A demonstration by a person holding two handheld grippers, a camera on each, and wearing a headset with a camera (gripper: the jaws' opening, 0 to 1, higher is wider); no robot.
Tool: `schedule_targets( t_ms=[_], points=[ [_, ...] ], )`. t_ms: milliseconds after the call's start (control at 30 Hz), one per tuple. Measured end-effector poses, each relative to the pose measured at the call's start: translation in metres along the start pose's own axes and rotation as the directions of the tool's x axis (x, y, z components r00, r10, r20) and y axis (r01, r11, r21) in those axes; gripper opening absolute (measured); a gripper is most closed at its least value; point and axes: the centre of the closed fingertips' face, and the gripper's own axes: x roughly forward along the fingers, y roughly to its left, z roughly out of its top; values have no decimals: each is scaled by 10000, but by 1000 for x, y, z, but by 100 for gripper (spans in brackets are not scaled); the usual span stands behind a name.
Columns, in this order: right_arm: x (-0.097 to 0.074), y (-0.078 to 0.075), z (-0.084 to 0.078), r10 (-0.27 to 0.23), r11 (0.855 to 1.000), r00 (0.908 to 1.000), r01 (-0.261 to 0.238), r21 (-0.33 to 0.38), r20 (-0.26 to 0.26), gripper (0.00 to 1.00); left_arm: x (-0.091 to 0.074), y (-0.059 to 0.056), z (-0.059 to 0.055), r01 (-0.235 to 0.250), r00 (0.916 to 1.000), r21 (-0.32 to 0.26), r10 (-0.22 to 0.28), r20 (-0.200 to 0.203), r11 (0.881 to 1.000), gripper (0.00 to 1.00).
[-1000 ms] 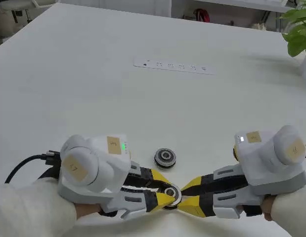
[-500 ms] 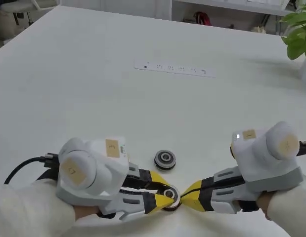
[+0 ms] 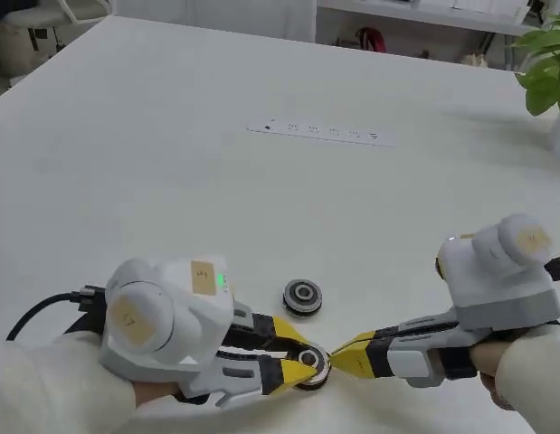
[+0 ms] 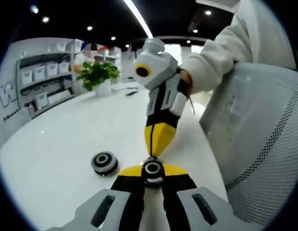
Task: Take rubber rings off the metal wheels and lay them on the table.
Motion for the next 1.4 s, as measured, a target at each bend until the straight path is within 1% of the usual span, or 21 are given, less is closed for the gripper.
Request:
schedule_targets(
  t_ms=[333,500,667,867,967,1000,1033,1067,1100,1133,1333,1400],
  points=[
    [1,6,2,120,9998,9999,-120,-171,23,0,0,0,0,-4,10000,34,4,-22,10000,13],
    [1,7,4,199,9997,9998,-198,-118,95,0,0,0,0,4,10000,12,-4,3,10000,13],
    [1,13,6,283,9995,9995,-280,-177,167,0,-1,1,0,-1,10000,-40,1,72,10000,13],
    [3,19,6,422,9988,9990,-418,-246,173,0,0,0,-1,-5,10000,-10,5,16,10000,13],
    [4,26,10,605,9977,9976,-594,-336,322,0,0,0,0,-24,10000,2,24,35,10000,13],
    [3,28,15,663,9974,9964,-647,-324,530,0,0,0,0,-26,10000,-3,26,38,10000,13],
    [3,28,17,658,9973,9962,-638,-352,578,0,0,0,0,-33,10000,-21,33,46,10000,13],
    [4,26,15,583,9975,9973,-563,-437,456,0,0,0,0,-44,10000,-39,44,53,10000,14],
    [3,26,17,632,9971,9962,-605,-468,593,0,0,0,0,-35,10000,-39,35,56,10000,14],
    [3,26,17,660,9973,9960,-639,-361,600,0,0,0,0,-12,10000,-30,13,51,10000,14],
    [3,22,15,513,9981,9973,-494,-365,532,0,1,-1,0,10,10000,10,-10,-94,10000,15],
    [3,21,14,448,9984,9977,-430,-355,504,0,1,-1,1,21,9999,-80,-21,-101,10000,15]
  ],
)
